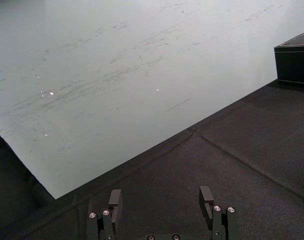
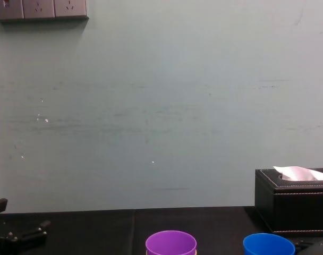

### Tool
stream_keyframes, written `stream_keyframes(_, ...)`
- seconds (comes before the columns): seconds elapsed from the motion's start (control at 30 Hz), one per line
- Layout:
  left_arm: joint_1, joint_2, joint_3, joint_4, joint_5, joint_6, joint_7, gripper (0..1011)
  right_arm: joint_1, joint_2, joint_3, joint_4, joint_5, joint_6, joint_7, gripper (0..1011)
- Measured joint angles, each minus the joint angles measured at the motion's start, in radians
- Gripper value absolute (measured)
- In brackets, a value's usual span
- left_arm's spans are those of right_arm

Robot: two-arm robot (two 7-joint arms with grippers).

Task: Stack the three plastic cups sequentially using one hand.

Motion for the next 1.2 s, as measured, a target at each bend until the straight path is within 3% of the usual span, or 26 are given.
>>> stream_keyframes(0.4,0.000,0.000,0.000,0.000,0.000,0.000,0.000,1010,-0.001,0.001,0.001,-0.001,0.000,-0.001,0.000,773)
stream_keyframes(1.2,0.000,0.000,0.000,0.000,0.000,0.000,0.000,1010,-0.001,0.001,0.001,-0.002,0.001,-0.001,0.000,726)
